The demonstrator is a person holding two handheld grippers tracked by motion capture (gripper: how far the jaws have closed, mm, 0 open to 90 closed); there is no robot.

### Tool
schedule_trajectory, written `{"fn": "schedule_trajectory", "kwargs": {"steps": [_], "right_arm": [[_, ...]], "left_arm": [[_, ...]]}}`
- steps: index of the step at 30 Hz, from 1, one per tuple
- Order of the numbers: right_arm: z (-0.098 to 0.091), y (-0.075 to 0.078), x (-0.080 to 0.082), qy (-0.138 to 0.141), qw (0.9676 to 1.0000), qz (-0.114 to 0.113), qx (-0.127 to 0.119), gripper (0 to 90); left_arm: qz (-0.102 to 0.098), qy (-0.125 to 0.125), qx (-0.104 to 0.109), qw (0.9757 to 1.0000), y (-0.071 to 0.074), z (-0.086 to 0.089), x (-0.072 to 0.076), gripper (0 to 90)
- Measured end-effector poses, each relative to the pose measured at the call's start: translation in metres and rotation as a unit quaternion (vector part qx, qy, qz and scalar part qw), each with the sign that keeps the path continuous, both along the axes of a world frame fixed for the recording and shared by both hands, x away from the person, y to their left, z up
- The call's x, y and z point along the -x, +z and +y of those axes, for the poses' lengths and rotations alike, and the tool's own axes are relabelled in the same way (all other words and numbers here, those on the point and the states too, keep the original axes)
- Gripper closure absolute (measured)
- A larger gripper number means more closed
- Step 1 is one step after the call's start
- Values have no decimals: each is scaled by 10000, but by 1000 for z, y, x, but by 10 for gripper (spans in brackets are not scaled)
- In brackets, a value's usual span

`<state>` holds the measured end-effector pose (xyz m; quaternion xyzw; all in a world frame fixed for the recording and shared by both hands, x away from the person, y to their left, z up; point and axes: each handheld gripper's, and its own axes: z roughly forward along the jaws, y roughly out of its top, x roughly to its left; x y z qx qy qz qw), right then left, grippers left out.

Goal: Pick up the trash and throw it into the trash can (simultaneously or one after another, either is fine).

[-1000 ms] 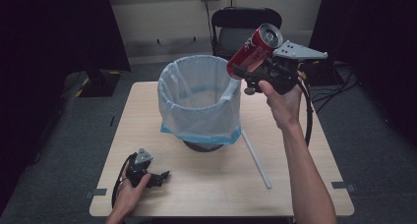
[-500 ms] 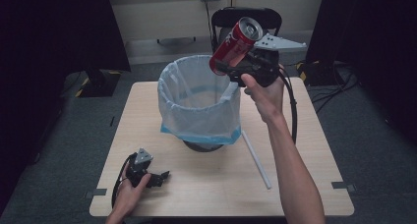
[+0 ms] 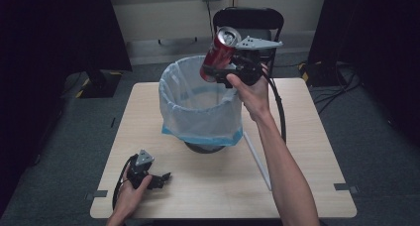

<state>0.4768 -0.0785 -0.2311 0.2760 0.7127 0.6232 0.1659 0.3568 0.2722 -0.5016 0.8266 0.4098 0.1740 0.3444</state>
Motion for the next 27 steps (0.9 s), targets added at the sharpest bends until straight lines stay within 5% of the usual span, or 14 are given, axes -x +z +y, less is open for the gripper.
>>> {"fn": "schedule_trajectory", "kwargs": {"steps": [17, 27], "right_arm": [[-3, 0, -2, -194, 9997, 4, 136, 259], [-23, -1, 6, -413, 9987, -20, 293, 285]], "left_arm": [[0, 1, -3, 10000, 0, 0, 0, 3], [6, -9, -9, 10000, 0, 0, 0, 3]]}}
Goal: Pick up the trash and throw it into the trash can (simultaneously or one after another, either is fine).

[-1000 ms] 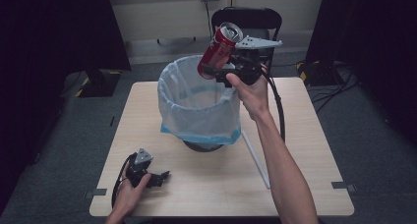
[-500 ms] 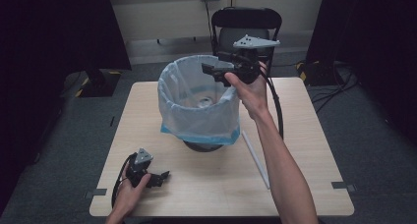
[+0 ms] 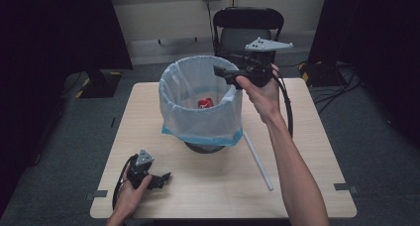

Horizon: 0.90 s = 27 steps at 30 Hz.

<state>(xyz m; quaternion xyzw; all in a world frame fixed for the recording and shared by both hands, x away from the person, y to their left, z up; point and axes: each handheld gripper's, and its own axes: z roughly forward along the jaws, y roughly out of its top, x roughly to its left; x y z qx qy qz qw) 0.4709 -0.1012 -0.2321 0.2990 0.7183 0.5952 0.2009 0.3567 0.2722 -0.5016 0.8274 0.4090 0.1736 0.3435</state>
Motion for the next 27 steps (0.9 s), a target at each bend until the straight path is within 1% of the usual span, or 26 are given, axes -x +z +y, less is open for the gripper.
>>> {"fn": "schedule_trajectory", "kwargs": {"steps": [2, 8, 13, 15, 18, 22, 27], "right_arm": [[-5, 0, 1, -56, 9999, 43, 87, 283], [-23, -1, 10, -267, 9995, 8, 187, 277], [-34, -4, 19, -355, 9991, -4, 251, 262], [-37, -5, 24, -369, 9988, -17, 335, 262], [-40, -9, 30, -413, 9982, -22, 443, 262], [-47, -18, 36, -464, 9975, 38, 530, 273], [-56, -24, 45, -449, 9979, 70, 456, 307]], "left_arm": [[-4, 13, 16, 10000, 0, 0, 0, 3], [0, 7, 10, 10000, 0, 0, 0, 3], [-3, 9, 9, 10000, 0, 0, 0, 3], [-4, 9, 10, 10000, 0, 0, 0, 3], [-3, 10, 11, 10000, 0, 0, 0, 3], [-6, 7, 12, 10000, 0, 0, 0, 3], [-5, 8, 14, 10000, 0, 0, 0, 3]]}}
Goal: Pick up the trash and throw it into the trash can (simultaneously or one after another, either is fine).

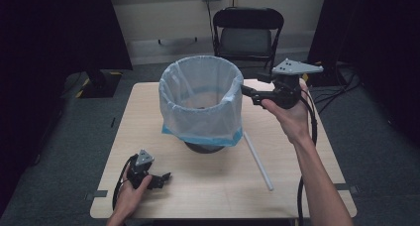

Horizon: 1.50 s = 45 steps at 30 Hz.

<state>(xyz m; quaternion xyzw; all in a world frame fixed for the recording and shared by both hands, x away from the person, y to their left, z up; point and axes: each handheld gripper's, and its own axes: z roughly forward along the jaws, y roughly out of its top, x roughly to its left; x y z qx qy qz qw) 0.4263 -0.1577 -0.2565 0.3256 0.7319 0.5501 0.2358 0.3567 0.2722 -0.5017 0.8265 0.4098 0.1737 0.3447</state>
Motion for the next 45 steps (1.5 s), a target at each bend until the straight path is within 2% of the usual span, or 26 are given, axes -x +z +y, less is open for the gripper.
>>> {"fn": "schedule_trajectory", "kwargs": {"steps": [15, 25, 38, 45], "right_arm": [[-21, -36, 27, -52, 9996, 271, 58, 382], [-34, -79, 45, -198, 9976, 623, 239, 428], [-44, -140, 68, -210, 9917, 1192, 437, 478], [-48, -173, 82, -233, 9866, 1527, 534, 521]], "left_arm": [[4, 0, -3, 10000, 0, 0, 0, 3], [4, 0, -2, 10000, 0, 0, 0, 3], [4, 1, -3, 10000, 0, 0, 0, 3], [4, 3, -3, 10000, 0, 0, 0, 3]]}}
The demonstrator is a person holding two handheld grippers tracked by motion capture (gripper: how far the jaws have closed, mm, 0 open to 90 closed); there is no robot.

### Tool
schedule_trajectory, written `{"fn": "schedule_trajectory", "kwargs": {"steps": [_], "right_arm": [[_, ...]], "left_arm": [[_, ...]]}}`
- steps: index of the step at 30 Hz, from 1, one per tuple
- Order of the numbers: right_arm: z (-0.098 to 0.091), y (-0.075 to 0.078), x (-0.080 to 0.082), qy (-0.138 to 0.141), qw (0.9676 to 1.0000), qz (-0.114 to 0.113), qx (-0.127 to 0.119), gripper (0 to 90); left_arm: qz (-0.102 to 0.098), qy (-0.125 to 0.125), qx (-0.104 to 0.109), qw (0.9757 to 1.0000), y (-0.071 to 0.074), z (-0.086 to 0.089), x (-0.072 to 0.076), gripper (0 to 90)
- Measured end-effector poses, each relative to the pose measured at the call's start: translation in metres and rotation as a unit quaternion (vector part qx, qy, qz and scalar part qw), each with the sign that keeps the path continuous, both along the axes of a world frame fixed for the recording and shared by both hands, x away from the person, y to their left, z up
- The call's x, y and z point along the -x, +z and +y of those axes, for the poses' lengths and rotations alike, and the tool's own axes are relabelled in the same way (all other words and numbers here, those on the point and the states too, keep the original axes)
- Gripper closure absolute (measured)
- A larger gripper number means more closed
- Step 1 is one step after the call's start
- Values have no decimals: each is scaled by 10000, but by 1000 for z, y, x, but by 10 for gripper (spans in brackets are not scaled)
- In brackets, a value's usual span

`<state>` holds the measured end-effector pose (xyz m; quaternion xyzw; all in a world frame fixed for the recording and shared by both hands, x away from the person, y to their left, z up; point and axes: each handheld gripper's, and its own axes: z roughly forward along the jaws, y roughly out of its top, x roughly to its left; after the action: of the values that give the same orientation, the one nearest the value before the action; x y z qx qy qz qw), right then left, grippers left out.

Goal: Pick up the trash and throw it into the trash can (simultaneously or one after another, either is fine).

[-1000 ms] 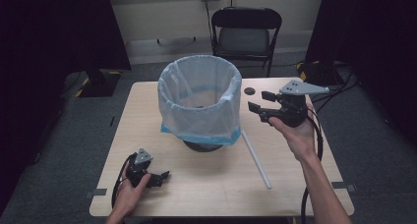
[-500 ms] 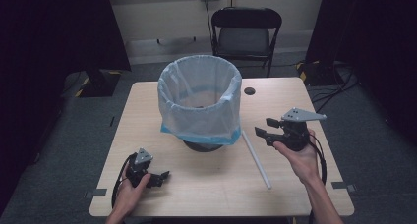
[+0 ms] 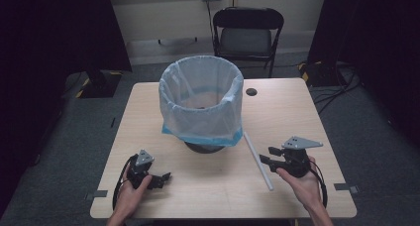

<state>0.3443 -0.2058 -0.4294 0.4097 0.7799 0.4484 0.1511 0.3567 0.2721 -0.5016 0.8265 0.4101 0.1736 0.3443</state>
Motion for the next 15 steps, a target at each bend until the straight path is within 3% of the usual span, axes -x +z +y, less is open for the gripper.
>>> {"fn": "schedule_trajectory", "kwargs": {"steps": [15], "right_arm": [[-8, -53, 21, 18, 9974, 654, 302, 586]], "left_arm": [[2, -7, -11, 10000, 0, 0, 0, 3]]}}
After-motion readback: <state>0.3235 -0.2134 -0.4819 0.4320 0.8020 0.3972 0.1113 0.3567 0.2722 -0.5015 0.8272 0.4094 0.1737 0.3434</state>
